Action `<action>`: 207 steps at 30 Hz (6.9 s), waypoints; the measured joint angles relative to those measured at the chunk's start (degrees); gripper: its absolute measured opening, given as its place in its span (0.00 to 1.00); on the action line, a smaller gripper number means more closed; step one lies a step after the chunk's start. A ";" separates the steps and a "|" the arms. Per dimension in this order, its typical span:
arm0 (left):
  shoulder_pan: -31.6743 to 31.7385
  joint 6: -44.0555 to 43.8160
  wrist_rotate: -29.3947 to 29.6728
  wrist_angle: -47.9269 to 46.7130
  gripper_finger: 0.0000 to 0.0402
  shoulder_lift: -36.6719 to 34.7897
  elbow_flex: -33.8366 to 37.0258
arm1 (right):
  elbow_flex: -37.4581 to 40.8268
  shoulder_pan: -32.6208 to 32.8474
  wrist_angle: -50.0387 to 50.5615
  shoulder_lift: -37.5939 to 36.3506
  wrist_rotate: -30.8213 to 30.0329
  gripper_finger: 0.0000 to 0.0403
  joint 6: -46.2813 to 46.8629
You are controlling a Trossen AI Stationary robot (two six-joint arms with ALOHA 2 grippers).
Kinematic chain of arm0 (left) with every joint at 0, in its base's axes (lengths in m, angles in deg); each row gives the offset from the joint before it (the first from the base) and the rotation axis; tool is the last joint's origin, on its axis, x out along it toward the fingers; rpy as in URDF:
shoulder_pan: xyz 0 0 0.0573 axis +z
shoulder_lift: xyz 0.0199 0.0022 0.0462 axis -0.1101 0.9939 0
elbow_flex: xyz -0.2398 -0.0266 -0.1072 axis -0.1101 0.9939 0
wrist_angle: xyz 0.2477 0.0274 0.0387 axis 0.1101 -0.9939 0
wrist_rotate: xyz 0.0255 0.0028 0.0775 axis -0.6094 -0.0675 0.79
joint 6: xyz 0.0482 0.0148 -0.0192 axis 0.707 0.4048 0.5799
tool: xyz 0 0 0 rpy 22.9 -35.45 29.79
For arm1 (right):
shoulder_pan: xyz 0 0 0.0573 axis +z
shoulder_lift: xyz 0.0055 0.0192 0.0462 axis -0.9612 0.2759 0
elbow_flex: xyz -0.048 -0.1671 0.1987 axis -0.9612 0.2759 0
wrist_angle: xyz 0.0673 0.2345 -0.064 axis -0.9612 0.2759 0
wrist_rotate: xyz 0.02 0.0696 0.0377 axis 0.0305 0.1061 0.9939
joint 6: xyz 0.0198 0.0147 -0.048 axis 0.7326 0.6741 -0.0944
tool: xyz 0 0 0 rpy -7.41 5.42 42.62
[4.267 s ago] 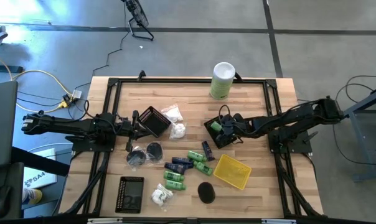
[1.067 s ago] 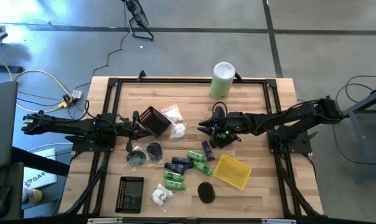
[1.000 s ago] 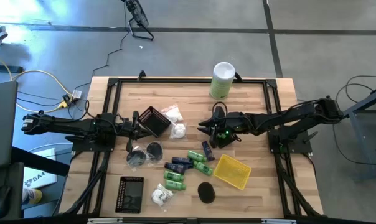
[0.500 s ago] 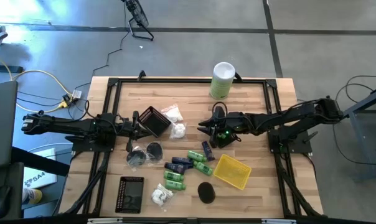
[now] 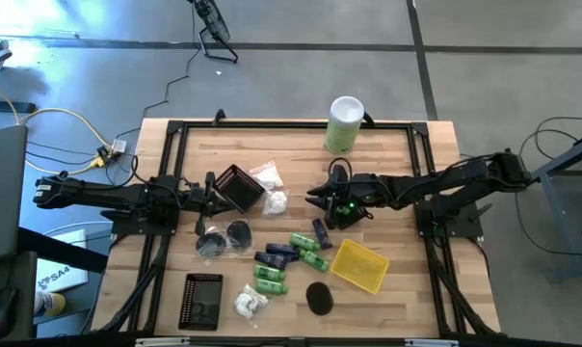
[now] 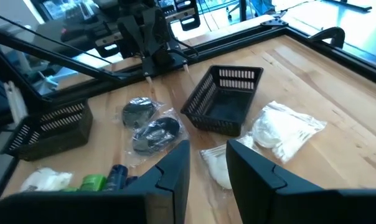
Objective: Pick & Place Travel size toiletries
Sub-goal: Put the shaving cream tube into the yellow bin
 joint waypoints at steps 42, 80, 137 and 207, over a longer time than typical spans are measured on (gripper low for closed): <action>0.02 -8.15 -0.02 -0.01 0.00 -0.01 -0.01 | -17.20 17.65 15.08 3.28 -20.58 0.01 5.80; 0.01 -5.87 3.98 -4.60 0.00 0.00 0.02 | -30.71 12.54 44.83 14.06 -19.95 0.01 27.98; 0.00 -4.46 4.00 -5.06 0.00 0.01 0.02 | -47.76 7.76 75.03 34.67 -4.05 0.11 38.11; 0.00 -4.48 3.99 -4.86 0.00 0.01 0.02 | -36.06 8.55 62.57 35.17 -8.71 0.54 59.40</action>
